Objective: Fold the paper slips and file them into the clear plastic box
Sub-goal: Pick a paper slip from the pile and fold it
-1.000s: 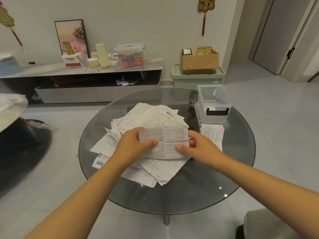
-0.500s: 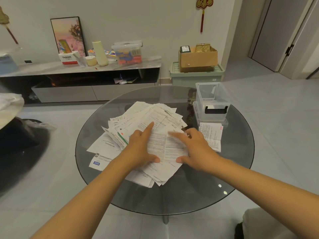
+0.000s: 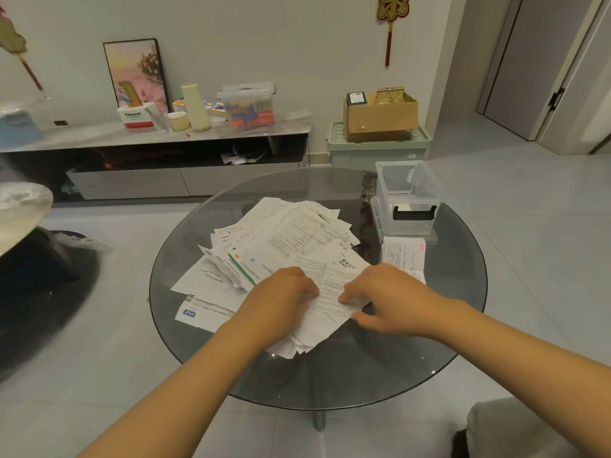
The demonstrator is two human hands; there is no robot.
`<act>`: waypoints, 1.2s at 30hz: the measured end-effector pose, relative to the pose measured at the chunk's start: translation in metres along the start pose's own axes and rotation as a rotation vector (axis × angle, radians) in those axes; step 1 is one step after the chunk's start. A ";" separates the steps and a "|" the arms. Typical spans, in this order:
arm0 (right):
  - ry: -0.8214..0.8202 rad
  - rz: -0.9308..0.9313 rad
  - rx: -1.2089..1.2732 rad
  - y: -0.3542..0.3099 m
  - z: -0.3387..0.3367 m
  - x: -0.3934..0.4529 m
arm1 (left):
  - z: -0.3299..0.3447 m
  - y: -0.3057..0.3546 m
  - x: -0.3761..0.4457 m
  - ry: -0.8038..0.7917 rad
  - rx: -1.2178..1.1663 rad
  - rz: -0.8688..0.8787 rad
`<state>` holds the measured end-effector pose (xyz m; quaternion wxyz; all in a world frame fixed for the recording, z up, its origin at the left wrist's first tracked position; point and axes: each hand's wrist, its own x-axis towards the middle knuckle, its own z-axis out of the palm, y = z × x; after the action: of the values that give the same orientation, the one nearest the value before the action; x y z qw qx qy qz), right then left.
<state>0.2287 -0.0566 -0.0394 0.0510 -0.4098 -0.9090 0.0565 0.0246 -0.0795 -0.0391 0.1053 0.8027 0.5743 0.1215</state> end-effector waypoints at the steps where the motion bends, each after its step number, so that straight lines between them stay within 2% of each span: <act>1: 0.007 -0.011 -0.028 -0.002 0.000 0.000 | 0.002 0.000 -0.002 -0.005 -0.010 0.018; 9: 0.000 -0.024 -0.065 -0.004 -0.005 -0.002 | 0.006 0.005 -0.004 -0.019 0.001 0.057; 14: 0.085 -0.028 -0.094 -0.009 -0.004 -0.001 | 0.007 0.009 -0.003 0.005 -0.020 0.031; 21: 0.174 0.008 0.181 -0.022 -0.010 0.003 | 0.002 0.011 0.001 0.041 -0.103 -0.040; 25: 0.108 0.043 0.228 -0.018 -0.009 0.007 | -0.001 0.004 -0.002 0.047 -0.262 -0.083; 27: 0.093 0.083 0.289 -0.015 -0.006 0.011 | -0.004 -0.001 -0.004 0.012 -0.313 -0.073; 33: 0.200 0.264 0.588 -0.012 -0.004 0.021 | -0.012 -0.006 -0.006 0.020 -0.402 -0.126; 36: 0.190 0.335 0.629 -0.013 0.002 0.029 | -0.011 -0.006 -0.006 0.030 -0.404 -0.156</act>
<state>0.1994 -0.0437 -0.0377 0.2488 -0.5207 -0.7586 0.3026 0.0141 -0.0830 -0.0308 0.2646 0.7164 0.6002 0.2376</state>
